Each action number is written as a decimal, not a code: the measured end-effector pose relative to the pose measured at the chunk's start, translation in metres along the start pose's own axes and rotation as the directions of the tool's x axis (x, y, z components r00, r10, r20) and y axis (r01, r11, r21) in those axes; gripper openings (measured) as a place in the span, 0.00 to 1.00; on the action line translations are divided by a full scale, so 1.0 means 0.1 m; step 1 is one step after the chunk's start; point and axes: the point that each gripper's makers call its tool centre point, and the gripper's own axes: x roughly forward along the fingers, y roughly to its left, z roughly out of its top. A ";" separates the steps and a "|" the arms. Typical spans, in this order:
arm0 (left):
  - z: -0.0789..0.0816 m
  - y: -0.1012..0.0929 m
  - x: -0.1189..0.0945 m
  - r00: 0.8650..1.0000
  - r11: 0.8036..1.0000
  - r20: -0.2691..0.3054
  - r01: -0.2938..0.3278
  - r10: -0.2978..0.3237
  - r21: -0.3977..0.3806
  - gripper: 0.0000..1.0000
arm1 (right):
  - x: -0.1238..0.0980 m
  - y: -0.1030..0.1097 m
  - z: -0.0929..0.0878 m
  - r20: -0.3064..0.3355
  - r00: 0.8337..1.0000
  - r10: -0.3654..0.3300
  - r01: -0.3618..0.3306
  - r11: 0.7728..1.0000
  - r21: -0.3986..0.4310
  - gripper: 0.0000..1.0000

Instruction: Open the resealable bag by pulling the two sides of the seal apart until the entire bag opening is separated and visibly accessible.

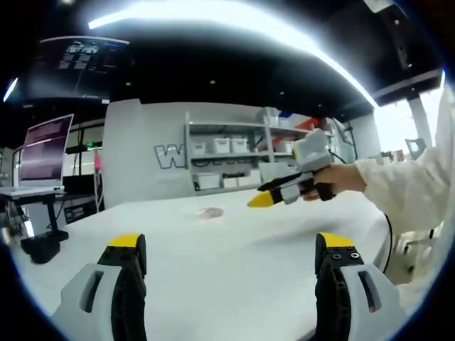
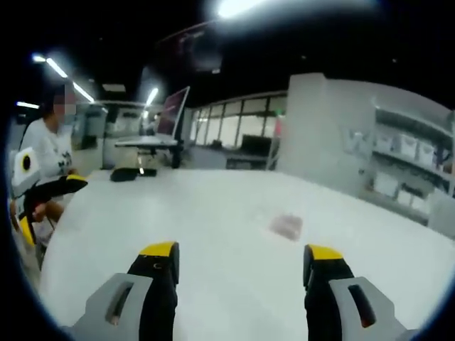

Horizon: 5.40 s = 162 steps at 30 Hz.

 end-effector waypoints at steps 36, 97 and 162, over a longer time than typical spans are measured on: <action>-0.03 0.02 0.02 1.000 1.000 -0.015 -0.005 0.005 0.008 0.97 | 0.30 -0.15 -0.17 -0.046 0.997 -0.062 0.053 0.983 -0.177 0.64; -0.09 0.01 0.05 1.000 1.000 -0.006 0.023 -0.023 -0.015 0.97 | 0.79 -0.14 -0.18 -0.065 0.994 -0.092 0.065 0.940 -0.335 0.58; -0.17 0.17 0.04 1.000 0.997 0.014 -0.002 0.004 -0.075 0.96 | 1.39 -0.17 -0.11 -0.051 0.990 -0.133 0.097 0.893 -0.440 0.51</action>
